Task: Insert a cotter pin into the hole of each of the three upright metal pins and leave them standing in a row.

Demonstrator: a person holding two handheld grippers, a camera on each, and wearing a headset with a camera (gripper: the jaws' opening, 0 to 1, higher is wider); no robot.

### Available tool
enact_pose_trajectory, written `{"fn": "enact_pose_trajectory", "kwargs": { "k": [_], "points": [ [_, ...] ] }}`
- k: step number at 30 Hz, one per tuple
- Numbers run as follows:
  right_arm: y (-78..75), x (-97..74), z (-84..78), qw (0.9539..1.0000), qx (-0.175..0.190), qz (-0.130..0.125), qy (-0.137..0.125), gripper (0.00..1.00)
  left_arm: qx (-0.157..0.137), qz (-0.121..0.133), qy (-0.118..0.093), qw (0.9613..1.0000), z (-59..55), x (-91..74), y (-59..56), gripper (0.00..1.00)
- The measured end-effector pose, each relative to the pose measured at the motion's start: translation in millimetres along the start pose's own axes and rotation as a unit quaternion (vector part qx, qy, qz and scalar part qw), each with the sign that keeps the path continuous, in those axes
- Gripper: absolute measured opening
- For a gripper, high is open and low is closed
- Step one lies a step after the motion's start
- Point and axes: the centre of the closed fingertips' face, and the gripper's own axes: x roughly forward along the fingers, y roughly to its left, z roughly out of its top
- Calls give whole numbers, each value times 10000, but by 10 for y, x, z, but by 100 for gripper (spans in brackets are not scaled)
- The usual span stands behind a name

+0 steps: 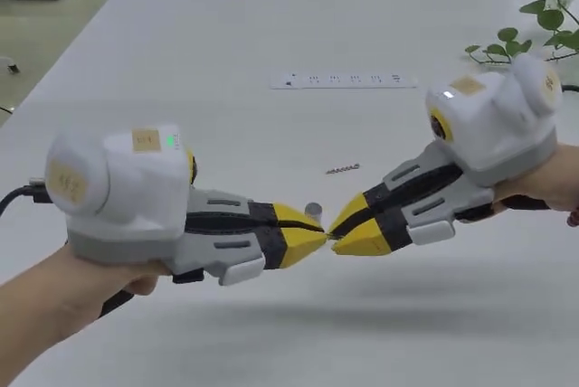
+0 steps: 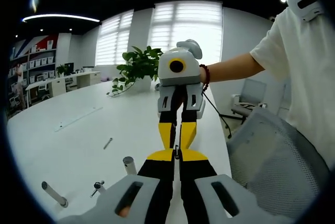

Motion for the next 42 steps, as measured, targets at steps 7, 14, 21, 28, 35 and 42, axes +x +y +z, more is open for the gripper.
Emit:
{"fn": "enact_pose_trajectory", "kwargs": {
  "k": [7, 14, 21, 28, 35, 42],
  "points": [
    [28, 28, -3, 9999, -82, 50, 41, 6, -50, -45, -2, 10000, -20, -12, -15, 0],
    [45, 49, -19, 9996, -179, 55, 200, 4, -47, -70, 31, 10000, -43, -16, -31, 0],
    [22, 45, -43, 9990, -287, -31, 352, 3, -58, 103, 39, 9999, -72, -12, 15, 2],
    [-74, 12, -84, 9973, -414, -285, 544, 3, -206, 416, 4, 9989, -91, -28, 115, 7],
    [-200, -66, -175, 9943, -434, -555, 804, 3, -225, 765, 32, 9968, -158, -32, 236, 20],
    [-308, -139, -263, 9902, -453, -757, 1082, 3, -255, 1244, 177, 9917, -279, -1, 379, 23]
  ]
}}
